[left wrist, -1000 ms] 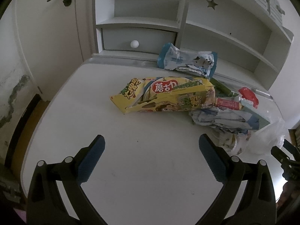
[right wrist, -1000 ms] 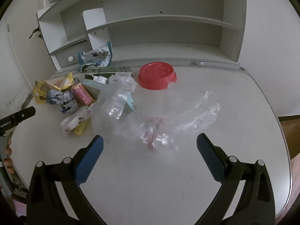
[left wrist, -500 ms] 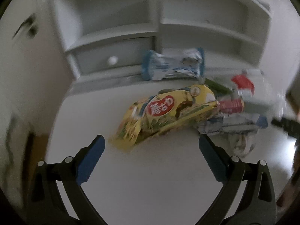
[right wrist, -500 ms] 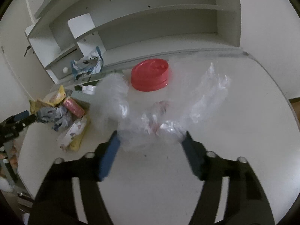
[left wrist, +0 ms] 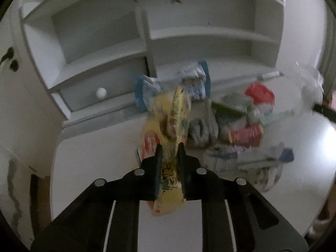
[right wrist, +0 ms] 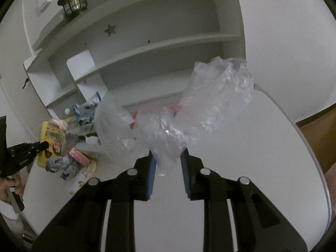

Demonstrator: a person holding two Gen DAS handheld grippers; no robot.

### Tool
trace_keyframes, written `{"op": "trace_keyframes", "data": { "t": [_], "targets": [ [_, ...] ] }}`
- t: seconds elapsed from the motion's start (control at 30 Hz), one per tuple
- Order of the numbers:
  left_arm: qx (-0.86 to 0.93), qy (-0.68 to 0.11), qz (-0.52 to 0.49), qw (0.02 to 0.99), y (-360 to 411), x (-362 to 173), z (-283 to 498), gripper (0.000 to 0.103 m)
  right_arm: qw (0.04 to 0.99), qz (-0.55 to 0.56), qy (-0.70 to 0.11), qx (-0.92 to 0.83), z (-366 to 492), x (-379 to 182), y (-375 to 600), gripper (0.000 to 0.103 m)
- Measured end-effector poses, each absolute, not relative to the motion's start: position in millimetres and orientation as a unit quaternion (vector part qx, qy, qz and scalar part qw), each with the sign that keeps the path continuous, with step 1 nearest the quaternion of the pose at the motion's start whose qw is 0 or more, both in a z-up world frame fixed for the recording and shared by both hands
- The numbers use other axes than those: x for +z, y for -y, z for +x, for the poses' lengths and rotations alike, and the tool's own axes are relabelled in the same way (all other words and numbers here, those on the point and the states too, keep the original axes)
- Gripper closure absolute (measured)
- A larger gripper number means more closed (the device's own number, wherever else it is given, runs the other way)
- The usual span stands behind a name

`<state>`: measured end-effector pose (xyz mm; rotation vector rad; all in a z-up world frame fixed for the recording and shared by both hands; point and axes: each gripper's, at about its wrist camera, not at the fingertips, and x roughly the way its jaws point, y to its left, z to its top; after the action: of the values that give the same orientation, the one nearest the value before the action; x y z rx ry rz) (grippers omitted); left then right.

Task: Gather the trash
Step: 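Grasp the clear plastic bag with the right gripper while the left grasps the yellow snack bag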

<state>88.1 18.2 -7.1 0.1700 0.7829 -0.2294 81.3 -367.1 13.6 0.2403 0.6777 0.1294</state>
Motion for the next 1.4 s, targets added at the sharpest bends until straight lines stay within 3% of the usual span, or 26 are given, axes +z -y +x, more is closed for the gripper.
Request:
{"op": "trace_keyframes", "data": {
  "t": [0.1, 0.37, 0.43, 0.47, 0.5, 0.83, 0.97, 1.23, 1.33, 1.4],
  "targets": [
    [-0.108, -0.372, 0.038, 0.921, -27.7, 3.8, 87.1, 0.102, 0.935, 0.117, -0.328, 0.065, 80.1, 13.5, 368.7, 0.08],
    [-0.074, -0.406, 0.056, 0.909, -19.6, -9.4, 89.1, 0.099, 0.925, 0.125, -0.35, 0.079, 75.1, -4.2, 364.8, 0.08],
    [-0.063, -0.41, 0.061, 0.908, -20.1, -12.8, 89.0, 0.078, 0.925, 0.126, -0.351, 0.079, 72.8, -4.7, 366.8, 0.08],
    [-0.048, -0.407, 0.067, 0.909, -19.6, -13.4, 88.0, 0.038, 0.924, 0.128, -0.351, 0.08, 73.0, -4.5, 366.9, 0.08],
    [-0.036, -0.4, 0.073, 0.913, -19.6, -12.8, 86.1, 0.014, 0.923, 0.13, -0.352, 0.082, 72.3, -4.6, 367.7, 0.08],
    [-0.062, -0.381, 0.12, 0.915, 1.5, -10.9, 76.3, 0.014, 0.918, 0.139, -0.36, 0.09, 71.3, -12.9, 368.7, 0.08],
    [-0.094, -0.4, 0.105, 0.906, 0.8, -22.7, 87.0, 0.032, 0.918, 0.135, -0.362, 0.092, 70.8, -13.7, 369.0, 0.08],
    [-0.079, -0.45, 0.054, 0.888, -31.4, -57.9, 109.3, 0.034, 0.918, 0.128, -0.364, 0.09, 74.6, -13.6, 367.9, 0.08],
    [-0.08, -0.445, 0.053, 0.891, -34.3, -59.6, 109.2, 0.045, 0.917, 0.125, -0.368, 0.09, 77.6, -15.7, 365.5, 0.08],
    [-0.08, -0.441, 0.042, 0.893, -40.0, -58.8, 110.2, 0.065, 0.916, 0.123, -0.37, 0.091, 79.5, -17.0, 363.4, 0.08]
  ]
}}
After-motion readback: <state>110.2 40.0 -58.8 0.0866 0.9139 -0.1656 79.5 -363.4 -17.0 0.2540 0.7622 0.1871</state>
